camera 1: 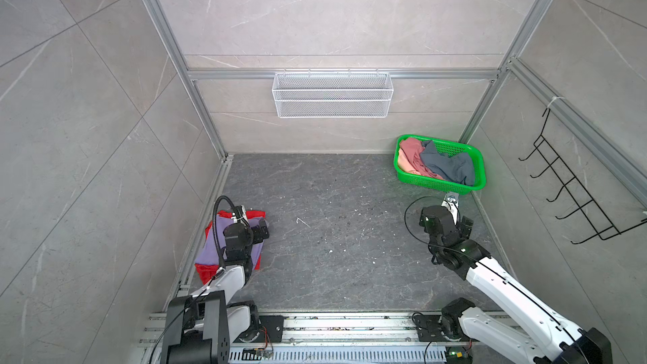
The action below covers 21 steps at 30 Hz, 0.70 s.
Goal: Fold and stack the t-shirts
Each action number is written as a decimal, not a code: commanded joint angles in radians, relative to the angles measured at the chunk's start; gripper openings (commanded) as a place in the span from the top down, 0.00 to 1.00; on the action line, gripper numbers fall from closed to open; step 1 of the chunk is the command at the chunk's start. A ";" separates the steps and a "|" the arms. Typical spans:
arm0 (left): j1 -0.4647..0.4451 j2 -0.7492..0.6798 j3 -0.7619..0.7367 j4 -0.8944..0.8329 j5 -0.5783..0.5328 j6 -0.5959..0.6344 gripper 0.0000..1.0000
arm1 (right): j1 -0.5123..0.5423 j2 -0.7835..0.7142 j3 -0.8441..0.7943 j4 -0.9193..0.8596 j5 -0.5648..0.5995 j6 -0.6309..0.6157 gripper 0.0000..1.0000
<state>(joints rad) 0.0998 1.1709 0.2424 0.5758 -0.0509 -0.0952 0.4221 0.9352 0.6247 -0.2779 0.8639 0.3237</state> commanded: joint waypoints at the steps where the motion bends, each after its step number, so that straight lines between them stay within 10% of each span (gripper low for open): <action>1: -0.003 0.026 0.000 0.166 -0.013 0.041 0.00 | -0.011 0.034 -0.059 0.129 -0.030 -0.033 0.00; 21: -0.031 0.316 0.089 0.298 -0.032 0.056 0.00 | -0.074 0.348 -0.303 1.026 -0.207 -0.318 0.00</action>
<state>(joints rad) 0.0715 1.4937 0.2852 0.8364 -0.0570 -0.0555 0.3588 1.2152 0.3416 0.5224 0.7067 0.0937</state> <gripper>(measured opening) 0.999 0.997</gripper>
